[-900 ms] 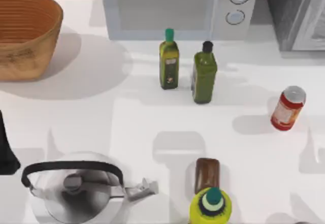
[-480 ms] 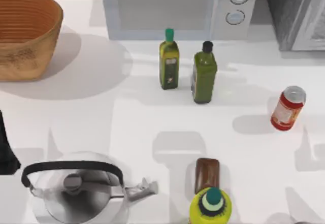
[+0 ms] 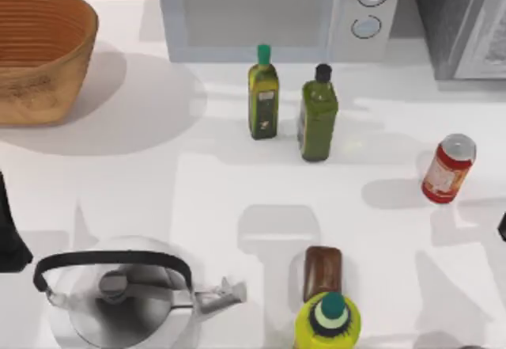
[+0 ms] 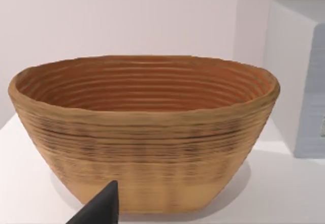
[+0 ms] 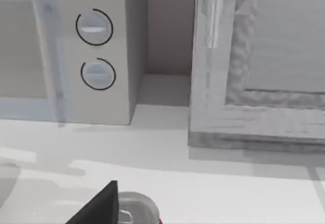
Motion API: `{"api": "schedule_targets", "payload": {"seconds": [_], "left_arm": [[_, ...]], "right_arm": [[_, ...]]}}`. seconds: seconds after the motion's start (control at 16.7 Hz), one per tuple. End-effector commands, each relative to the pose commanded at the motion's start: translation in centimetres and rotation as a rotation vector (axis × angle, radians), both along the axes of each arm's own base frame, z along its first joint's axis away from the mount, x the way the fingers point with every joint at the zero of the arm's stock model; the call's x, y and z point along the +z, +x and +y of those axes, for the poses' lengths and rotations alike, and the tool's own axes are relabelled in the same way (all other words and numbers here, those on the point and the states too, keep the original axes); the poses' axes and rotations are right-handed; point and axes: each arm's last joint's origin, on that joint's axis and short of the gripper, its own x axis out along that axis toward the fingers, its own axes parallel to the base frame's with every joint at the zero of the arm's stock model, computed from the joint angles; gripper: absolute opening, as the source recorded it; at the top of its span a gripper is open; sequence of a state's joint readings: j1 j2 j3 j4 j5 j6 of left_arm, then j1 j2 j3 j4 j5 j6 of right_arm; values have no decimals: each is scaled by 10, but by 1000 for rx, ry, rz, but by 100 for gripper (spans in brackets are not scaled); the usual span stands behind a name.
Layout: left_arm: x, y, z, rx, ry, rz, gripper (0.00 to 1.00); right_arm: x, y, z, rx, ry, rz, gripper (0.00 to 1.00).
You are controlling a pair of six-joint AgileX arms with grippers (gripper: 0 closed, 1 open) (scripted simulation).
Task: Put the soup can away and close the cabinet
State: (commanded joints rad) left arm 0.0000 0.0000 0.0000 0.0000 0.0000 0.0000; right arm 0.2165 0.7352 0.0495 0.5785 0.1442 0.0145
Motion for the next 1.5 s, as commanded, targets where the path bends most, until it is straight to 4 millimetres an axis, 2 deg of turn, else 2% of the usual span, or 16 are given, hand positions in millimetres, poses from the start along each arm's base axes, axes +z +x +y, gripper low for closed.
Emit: {"api": "schedule_targets", "payload": {"seconds": [0.3,0.66,1.14,1.5], "left_arm": [[0,0,0,0,0,0,100],[0,0,0,0,0,0,100],[0,0,0,0,0,0,100],[0,0,0,0,0,0,100]], "right_arm": [[-20,28,26,12,-7,40,100],[-58,47,53,-25,-1,63,100],[-103,47,68,-79,9,80,100],[-111,45,70,-86,9,90,100]]}}
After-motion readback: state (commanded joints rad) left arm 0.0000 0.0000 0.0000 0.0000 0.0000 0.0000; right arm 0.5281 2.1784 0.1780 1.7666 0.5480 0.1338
